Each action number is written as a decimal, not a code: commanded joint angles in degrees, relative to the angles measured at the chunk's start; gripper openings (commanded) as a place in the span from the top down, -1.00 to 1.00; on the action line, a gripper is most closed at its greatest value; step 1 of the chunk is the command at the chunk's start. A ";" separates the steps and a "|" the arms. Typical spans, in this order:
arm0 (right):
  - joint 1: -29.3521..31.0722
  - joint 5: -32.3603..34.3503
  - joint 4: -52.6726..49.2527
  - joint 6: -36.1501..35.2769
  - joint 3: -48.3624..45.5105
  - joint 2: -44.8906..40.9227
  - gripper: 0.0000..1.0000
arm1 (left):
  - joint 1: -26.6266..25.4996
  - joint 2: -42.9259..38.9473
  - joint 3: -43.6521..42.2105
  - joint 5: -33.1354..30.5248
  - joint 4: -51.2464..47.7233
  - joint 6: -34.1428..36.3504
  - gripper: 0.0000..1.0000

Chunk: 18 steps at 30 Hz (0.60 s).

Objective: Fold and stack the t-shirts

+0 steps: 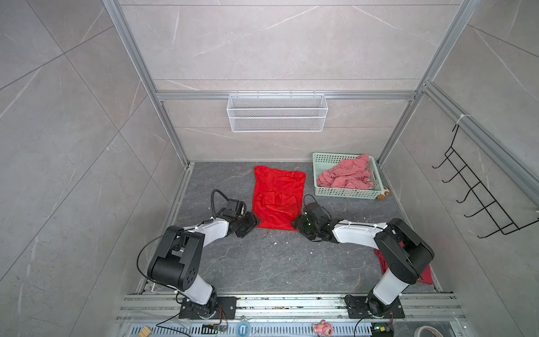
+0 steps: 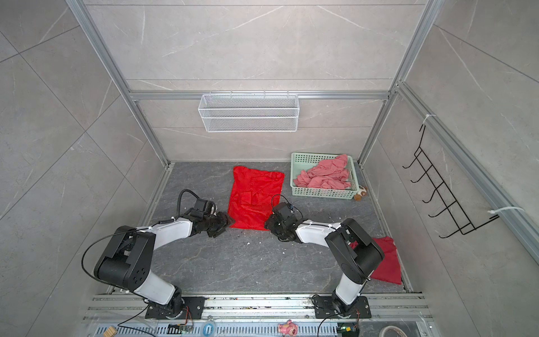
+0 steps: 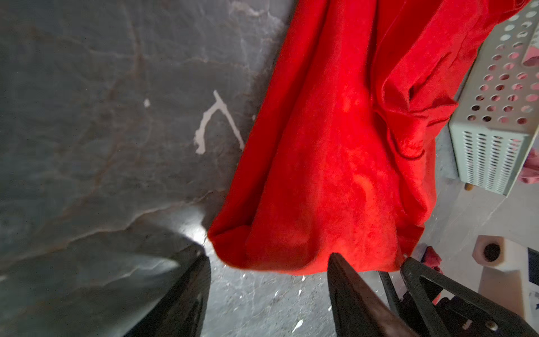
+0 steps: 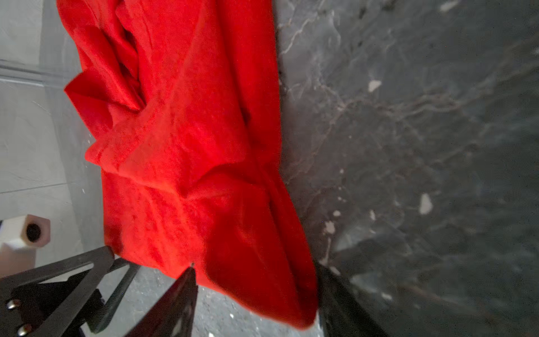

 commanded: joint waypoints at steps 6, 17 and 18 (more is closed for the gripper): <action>0.37 4.32 -4.02 3.83 -0.40 4.77 0.34 | 0.19 4.93 -1.74 -1.10 3.23 -3.57 0.33; 1.67 3.97 -21.68 -12.37 4.48 0.36 1.00 | 0.35 -7.43 -3.99 -5.66 -11.24 3.99 1.00; 2.02 3.34 -23.40 -13.61 4.13 -0.74 1.00 | 0.31 -10.27 -5.10 -5.77 -13.46 3.78 1.00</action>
